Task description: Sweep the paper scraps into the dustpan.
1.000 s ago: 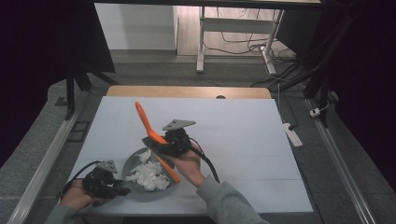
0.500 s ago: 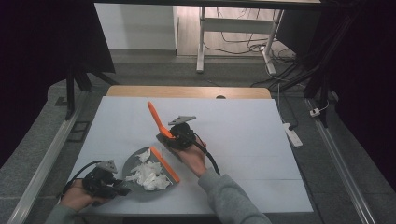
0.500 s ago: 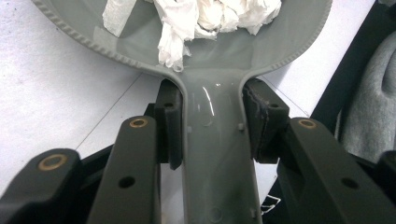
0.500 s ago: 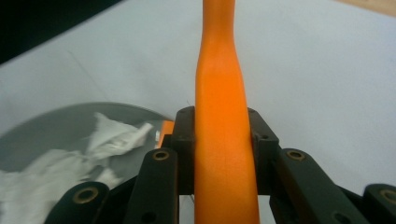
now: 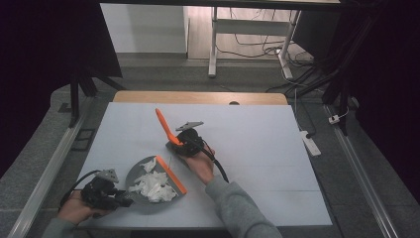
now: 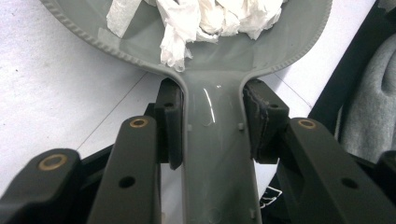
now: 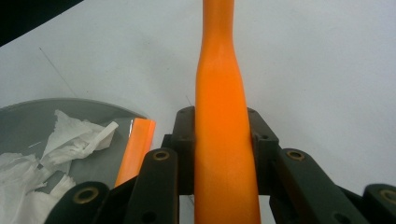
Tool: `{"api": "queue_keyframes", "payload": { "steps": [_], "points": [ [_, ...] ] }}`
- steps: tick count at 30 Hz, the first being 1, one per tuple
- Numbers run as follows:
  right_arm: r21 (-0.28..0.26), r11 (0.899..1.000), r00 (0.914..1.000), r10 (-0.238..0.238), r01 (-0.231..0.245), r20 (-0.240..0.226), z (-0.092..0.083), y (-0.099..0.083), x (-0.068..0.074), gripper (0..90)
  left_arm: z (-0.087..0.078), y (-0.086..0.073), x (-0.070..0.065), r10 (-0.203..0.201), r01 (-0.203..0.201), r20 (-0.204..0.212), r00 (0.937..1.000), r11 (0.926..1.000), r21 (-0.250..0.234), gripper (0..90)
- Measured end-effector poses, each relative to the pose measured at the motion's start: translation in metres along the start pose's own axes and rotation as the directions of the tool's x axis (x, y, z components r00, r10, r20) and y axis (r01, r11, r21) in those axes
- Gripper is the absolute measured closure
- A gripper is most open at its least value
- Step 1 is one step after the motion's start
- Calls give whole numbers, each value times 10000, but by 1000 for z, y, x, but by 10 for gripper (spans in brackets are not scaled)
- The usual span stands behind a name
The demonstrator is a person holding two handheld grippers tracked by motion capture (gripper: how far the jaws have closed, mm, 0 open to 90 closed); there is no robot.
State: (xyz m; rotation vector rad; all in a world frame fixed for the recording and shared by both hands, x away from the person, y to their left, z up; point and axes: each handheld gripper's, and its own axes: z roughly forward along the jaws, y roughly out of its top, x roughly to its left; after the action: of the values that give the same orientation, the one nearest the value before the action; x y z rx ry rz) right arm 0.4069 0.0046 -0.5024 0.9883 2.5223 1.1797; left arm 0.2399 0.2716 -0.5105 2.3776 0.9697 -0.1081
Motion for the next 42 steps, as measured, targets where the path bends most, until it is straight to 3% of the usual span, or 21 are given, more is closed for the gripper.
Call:
{"api": "queue_keyframes", "payload": {
  "steps": [6,11,15,18,20,26,34,38,42],
  "points": [
    [31,10000,9997,-27,28,-244,4,1,5,698,-1,-2,1,-56,56,41,10000,10000,43,617],
    [154,9990,9966,-403,416,-724,9,2,23,697,1,-1,1,-101,101,44,9999,9999,31,617],
    [127,9997,9810,-196,225,-1931,4,2,42,697,2,0,1,-115,115,27,9999,9999,28,617],
    [-61,9977,9713,-666,670,-2284,-6,2,55,697,3,0,0,-145,145,-25,9999,9999,-15,617],
    [-302,9973,9666,-722,668,-2458,-16,4,57,697,4,0,1,-152,152,-11,9999,9999,-55,617],
    [-797,9949,9728,-782,621,-2179,-42,7,46,697,9,-1,0,-240,240,-28,9997,9994,-237,617],
    [-855,9956,9818,-542,391,-1818,-60,-3,28,697,12,-2,0,-207,200,-109,9997,9982,-562,617],
    [-710,9973,9800,-303,166,-1969,-59,-6,29,697,13,0,-1,-261,254,-117,9996,9980,-583,617],
    [-641,9973,9720,-498,360,-2295,-55,-7,37,697,13,-1,-1,-260,253,-122,9996,9980,-583,617]
  ]
}}
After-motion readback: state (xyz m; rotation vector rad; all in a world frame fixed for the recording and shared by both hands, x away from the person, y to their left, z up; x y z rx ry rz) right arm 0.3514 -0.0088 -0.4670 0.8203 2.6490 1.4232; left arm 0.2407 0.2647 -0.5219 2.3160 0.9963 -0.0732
